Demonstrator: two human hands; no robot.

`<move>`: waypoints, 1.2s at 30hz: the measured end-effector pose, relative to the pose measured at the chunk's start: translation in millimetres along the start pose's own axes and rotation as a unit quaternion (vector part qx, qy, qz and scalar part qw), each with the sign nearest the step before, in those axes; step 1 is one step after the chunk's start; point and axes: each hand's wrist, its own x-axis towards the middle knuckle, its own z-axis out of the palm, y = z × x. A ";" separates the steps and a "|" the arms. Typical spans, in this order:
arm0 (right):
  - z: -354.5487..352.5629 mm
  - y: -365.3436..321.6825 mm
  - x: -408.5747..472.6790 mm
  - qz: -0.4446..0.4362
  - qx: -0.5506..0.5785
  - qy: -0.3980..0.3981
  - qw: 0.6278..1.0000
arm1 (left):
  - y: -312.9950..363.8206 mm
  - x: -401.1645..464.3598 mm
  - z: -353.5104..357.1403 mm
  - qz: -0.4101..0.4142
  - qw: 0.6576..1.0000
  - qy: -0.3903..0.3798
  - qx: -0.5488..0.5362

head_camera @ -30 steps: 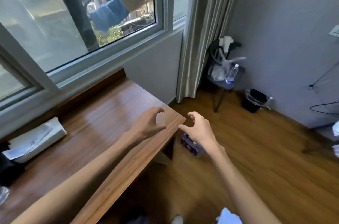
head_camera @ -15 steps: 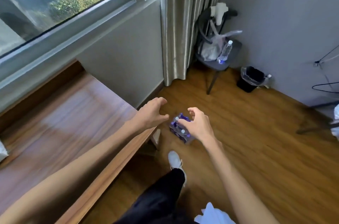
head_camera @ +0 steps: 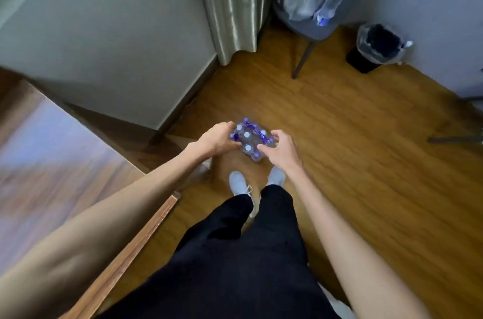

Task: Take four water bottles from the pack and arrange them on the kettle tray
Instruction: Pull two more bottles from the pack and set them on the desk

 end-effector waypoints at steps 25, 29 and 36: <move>134.8 164.1 332.5 0.086 -0.111 -0.169 0.976 | -100.4 325.2 173.8 -0.170 0.976 -0.077 -0.108; 198.6 207.0 373.1 0.088 -0.122 -0.196 0.969 | -135.4 381.3 226.3 -0.168 0.978 -0.079 -0.100; 282.0 251.4 417.1 0.094 -0.157 -0.143 0.973 | -182.0 461.2 290.9 -0.162 0.981 -0.050 -0.089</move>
